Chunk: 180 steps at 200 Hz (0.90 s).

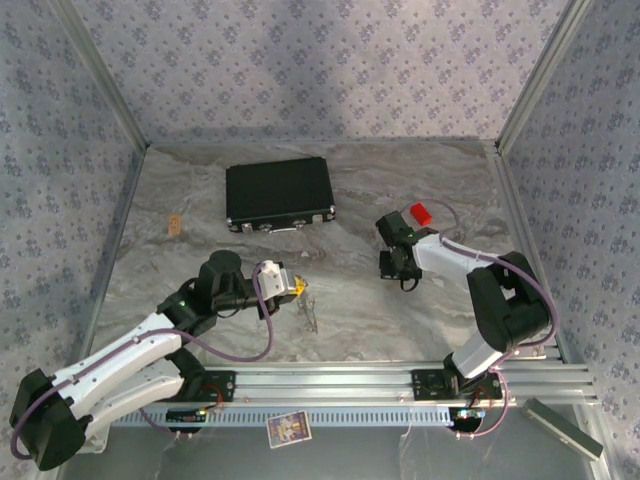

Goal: Put the keys on the keyring

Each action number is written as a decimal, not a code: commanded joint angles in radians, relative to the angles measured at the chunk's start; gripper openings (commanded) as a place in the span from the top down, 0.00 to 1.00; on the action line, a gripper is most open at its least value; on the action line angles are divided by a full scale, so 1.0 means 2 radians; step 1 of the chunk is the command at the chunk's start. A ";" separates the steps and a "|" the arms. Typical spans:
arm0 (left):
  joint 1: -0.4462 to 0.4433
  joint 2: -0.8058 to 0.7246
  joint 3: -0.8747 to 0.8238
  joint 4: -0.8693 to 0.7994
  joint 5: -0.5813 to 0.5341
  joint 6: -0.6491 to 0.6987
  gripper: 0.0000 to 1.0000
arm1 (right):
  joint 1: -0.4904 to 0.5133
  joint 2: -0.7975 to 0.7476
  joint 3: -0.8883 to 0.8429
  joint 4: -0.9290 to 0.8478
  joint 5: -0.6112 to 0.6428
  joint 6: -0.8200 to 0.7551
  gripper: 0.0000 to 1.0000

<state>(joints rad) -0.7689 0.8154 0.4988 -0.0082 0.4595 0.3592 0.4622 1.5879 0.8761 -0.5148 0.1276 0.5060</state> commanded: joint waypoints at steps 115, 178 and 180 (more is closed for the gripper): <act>-0.004 -0.012 0.010 0.025 -0.004 -0.028 1.00 | 0.050 -0.166 -0.028 0.047 -0.006 -0.077 1.00; -0.004 -0.004 0.009 0.032 -0.023 -0.039 1.00 | 0.142 -0.261 -0.040 0.124 -0.085 -0.172 1.00; -0.004 -0.003 0.009 0.033 -0.023 -0.040 1.00 | 0.145 -0.262 -0.040 0.126 -0.088 -0.175 1.00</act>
<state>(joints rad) -0.7689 0.8120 0.4988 0.0025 0.4244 0.3012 0.6888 1.0988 0.7959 -0.3359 0.0360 0.2741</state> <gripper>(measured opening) 0.047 0.049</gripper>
